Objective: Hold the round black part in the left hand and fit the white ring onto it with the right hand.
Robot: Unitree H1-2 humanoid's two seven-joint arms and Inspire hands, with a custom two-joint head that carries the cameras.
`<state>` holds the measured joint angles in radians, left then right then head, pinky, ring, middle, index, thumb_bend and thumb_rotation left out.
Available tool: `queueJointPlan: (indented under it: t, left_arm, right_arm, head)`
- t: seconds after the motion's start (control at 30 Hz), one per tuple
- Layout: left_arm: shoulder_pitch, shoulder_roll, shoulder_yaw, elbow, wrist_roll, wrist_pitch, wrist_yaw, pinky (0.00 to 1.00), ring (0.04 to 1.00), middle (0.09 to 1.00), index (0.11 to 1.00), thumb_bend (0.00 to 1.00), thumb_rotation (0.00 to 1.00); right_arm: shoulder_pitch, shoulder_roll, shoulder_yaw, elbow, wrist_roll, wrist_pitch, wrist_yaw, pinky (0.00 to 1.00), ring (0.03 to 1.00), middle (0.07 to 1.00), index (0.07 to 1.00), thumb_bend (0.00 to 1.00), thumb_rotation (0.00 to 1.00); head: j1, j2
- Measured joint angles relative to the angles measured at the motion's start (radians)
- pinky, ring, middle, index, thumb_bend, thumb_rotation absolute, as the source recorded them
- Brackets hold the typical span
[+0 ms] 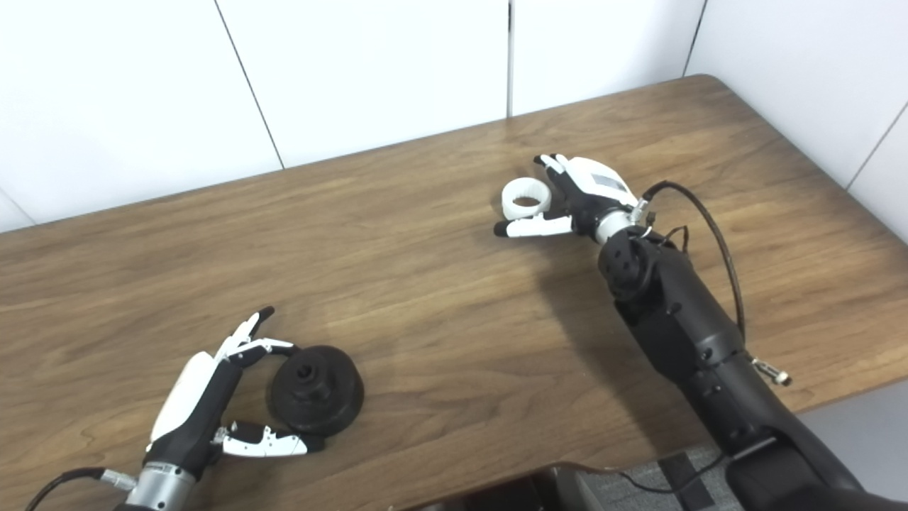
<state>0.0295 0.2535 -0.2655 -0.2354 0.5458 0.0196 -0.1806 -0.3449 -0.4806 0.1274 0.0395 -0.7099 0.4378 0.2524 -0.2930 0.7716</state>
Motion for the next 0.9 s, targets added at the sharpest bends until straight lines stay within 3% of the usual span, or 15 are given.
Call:
queueJointPlan:
  t: [0.6, 0.9]
  left_arm:
    - [0.005, -0.002, 0.000, -0.016, 0.004, 0.010, -0.020, 1.00, 1.000, 1.000, 0.552, 0.91, 0.20]
    - [0.006, -0.005, 0.001, -0.018, 0.006, 0.010, -0.023, 1.00, 1.000, 1.000, 0.550, 0.92, 0.20]
  right_arm:
    - [-0.002, 0.000, 0.045, 0.005, -0.038, 0.009, -0.016, 0.92, 1.000, 1.000, 0.868, 1.00, 0.58]
    - [0.005, 0.017, 0.038, 0.025, -0.034, -0.024, -0.103, 0.91, 0.978, 0.979, 0.739, 0.85, 0.43]
  head:
    - [0.012, 0.005]
    - [0.018, 0.008]
